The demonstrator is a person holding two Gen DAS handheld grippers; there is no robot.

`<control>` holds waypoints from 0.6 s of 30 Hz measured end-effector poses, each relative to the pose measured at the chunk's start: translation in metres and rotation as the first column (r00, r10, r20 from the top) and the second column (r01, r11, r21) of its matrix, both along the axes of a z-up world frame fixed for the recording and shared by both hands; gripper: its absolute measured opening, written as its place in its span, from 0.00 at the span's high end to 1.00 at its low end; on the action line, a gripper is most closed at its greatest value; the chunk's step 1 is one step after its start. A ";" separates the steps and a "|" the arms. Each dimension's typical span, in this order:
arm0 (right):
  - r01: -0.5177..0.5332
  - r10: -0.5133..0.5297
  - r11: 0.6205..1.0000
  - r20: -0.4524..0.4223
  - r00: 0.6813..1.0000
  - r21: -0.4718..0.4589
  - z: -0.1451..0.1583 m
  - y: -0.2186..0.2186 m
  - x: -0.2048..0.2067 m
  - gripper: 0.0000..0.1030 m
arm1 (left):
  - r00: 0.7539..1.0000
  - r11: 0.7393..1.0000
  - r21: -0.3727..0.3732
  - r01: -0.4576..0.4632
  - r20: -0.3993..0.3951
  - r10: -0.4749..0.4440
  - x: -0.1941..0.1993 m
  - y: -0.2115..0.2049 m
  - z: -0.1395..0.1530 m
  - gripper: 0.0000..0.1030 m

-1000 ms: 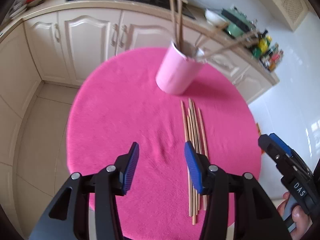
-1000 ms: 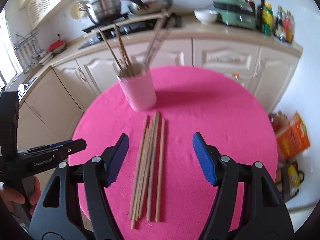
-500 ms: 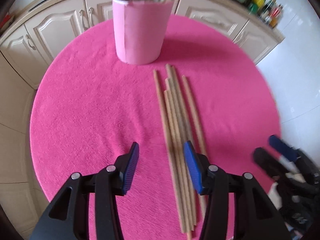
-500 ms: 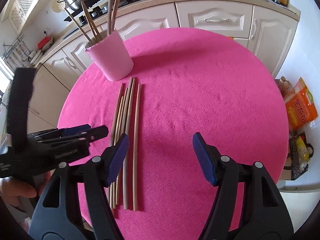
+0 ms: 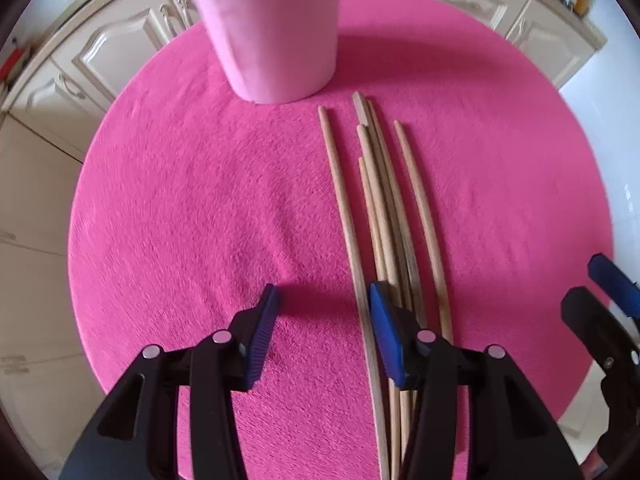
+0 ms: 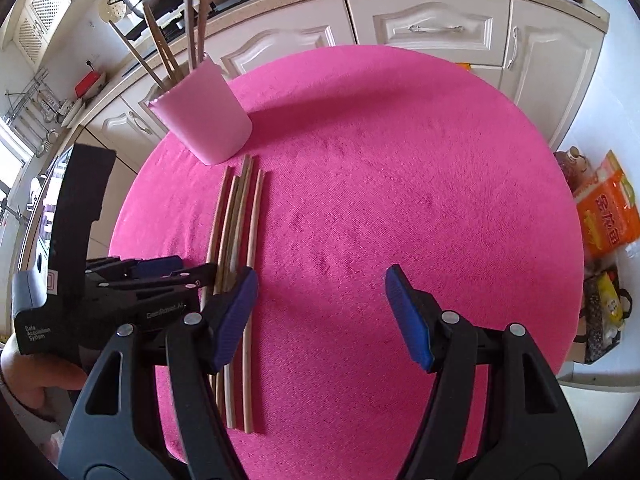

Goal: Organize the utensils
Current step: 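Lower the left tool to grasp a chopstick while the right tool grasps another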

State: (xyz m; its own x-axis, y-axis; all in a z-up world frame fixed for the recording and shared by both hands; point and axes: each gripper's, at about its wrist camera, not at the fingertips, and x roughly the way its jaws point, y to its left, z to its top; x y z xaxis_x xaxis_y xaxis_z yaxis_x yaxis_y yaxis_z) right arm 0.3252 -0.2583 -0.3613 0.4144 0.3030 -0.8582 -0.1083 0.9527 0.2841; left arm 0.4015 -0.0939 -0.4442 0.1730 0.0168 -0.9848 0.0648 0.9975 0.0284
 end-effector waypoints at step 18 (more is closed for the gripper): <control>-0.182 0.169 0.982 -0.207 0.964 -0.049 -0.029 0.059 0.047 0.67 | 0.992 0.988 -0.116 -0.104 -0.088 0.094 -0.012 0.071 0.011 0.94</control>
